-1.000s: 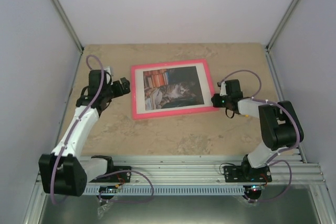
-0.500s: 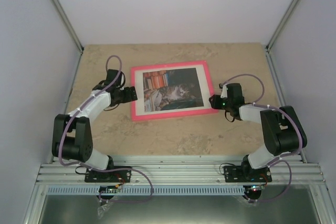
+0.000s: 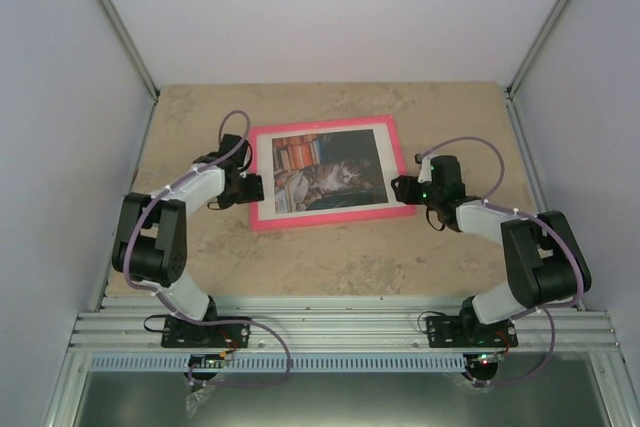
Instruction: Take the photo out of the frame
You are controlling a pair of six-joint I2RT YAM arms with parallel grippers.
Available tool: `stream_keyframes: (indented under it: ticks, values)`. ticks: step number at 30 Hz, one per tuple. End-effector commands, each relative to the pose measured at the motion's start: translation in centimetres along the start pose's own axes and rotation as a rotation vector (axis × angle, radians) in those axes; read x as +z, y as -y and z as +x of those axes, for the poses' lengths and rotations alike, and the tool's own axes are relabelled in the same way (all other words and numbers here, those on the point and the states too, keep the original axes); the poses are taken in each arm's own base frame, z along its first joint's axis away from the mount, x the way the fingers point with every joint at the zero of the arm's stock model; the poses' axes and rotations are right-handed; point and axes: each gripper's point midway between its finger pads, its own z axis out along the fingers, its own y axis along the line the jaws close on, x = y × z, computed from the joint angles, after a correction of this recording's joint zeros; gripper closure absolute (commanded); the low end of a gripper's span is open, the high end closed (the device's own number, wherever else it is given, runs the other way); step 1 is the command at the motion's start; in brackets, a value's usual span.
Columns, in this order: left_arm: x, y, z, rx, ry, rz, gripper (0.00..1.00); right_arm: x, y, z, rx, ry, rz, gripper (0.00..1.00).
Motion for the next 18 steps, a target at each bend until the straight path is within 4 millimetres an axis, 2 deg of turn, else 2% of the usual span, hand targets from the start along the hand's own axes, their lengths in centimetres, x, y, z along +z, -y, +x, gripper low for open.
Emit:
stream_keyframes:
  ticks: [1, 18]
  values:
    - [0.4, 0.6, 0.1, 0.033, -0.030, -0.001, 0.30, -0.2, -0.8, -0.6, -0.051, 0.021, 0.005, 0.35]
    - [1.9, 1.8, 1.4, 0.058, -0.102, 0.026, 0.59, -0.1, -2.9, -0.8, -0.140, 0.023, -0.017, 0.28]
